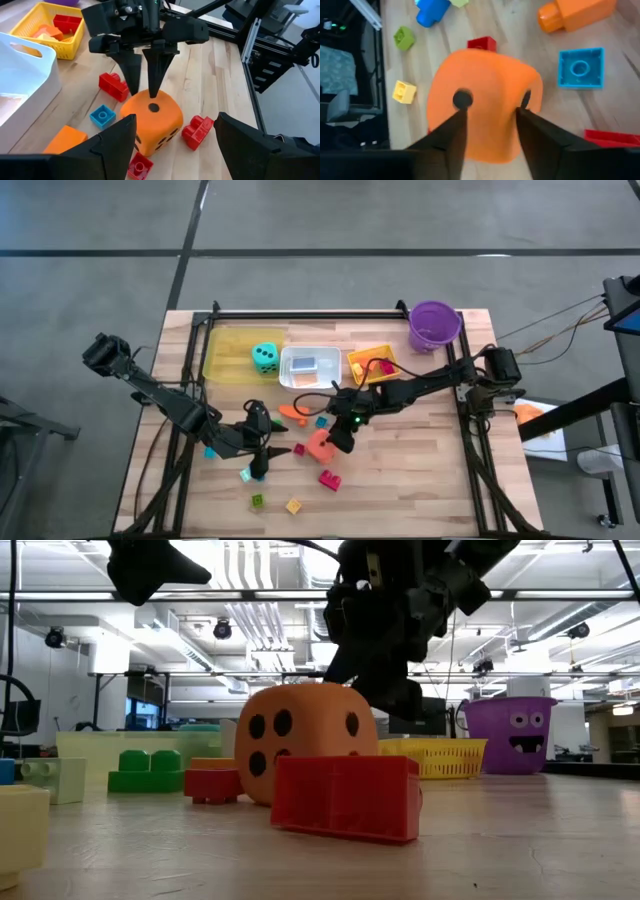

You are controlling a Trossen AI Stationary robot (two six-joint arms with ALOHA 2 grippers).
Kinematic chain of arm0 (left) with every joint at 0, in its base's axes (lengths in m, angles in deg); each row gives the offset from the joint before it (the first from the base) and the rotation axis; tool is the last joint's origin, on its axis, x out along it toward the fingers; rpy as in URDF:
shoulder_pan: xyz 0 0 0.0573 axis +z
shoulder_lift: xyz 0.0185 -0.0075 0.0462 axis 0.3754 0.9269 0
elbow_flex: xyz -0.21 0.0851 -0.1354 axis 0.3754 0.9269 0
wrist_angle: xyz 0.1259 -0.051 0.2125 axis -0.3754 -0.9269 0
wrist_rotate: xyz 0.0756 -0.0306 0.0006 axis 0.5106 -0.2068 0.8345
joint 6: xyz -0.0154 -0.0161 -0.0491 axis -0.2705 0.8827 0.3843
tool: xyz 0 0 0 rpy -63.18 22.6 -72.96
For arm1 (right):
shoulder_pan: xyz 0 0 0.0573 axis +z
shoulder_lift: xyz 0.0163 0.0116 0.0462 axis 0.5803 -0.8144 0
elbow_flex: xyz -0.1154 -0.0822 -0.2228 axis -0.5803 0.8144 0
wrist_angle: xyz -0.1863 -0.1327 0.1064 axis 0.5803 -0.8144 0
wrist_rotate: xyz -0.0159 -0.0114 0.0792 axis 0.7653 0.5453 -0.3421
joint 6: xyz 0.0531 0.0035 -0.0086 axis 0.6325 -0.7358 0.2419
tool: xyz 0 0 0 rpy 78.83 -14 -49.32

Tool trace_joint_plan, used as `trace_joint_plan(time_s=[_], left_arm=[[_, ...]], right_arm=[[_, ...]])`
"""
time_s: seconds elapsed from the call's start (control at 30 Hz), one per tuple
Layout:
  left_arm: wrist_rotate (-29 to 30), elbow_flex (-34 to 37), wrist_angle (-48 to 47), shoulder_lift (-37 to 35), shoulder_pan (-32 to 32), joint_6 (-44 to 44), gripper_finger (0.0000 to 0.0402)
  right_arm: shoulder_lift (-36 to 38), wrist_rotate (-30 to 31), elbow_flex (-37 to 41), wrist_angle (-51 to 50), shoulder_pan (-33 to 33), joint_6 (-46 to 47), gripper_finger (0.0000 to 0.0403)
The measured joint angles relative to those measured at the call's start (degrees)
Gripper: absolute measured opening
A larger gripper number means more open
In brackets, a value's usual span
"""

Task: Pick & Place Toys
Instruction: Put the orange dice into the yellow transparent bin

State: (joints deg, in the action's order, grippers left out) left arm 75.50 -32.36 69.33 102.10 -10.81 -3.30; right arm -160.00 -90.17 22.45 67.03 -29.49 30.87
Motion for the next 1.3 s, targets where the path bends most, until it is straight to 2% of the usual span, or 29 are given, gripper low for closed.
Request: trace_joint_plan(time_s=[0.2, 0.43, 0.6, 0.77, 0.83, 0.93, 1.1, 1.3], left_arm=[[-0.77, 0.00, 0.00, -0.01, 0.01, 1.38, 0.0266], [-6.02, 0.02, 0.02, -0.02, 2.78, 9.48, 0.0266], [-14.88, 0.04, 0.02, -0.01, 7.39, 12.39, 0.0266], [-19.25, 0.04, 0.00, -0.02, 10.81, 14.01, 0.0266], [-20.81, 0.04, 0.02, 0.10, 11.79, 16.37, 0.0266], [-21.41, 0.07, 0.04, 0.71, 12.81, 16.95, 0.0271], [-21.39, 0.07, -0.08, 2.83, 14.71, 15.88, 0.0309], [-22.05, 0.07, 4.28, 4.99, 15.97, 16.29, 0.0351]], right_arm=[[-0.01, 0.26, -0.04, 0.18, 0.00, -0.30, 0.0248], [-0.01, 0.26, -0.98, 0.23, 0.13, -1.32, 0.0301], [-0.01, 1.25, -1.05, -0.37, 1.36, -1.97, 0.0308], [1.63, 2.61, -1.01, -4.37, 1.92, -2.41, 0.0308], [3.13, 4.96, -1.01, -6.80, 2.42, -1.69, 0.0308], [6.24, 10.11, -0.98, -11.18, 4.16, -2.19, 0.0308], [11.91, 19.56, -0.90, -16.60, 8.36, -2.37, 0.0308], [16.64, 24.51, -0.56, -16.92, 13.04, -2.12, 0.0308]])
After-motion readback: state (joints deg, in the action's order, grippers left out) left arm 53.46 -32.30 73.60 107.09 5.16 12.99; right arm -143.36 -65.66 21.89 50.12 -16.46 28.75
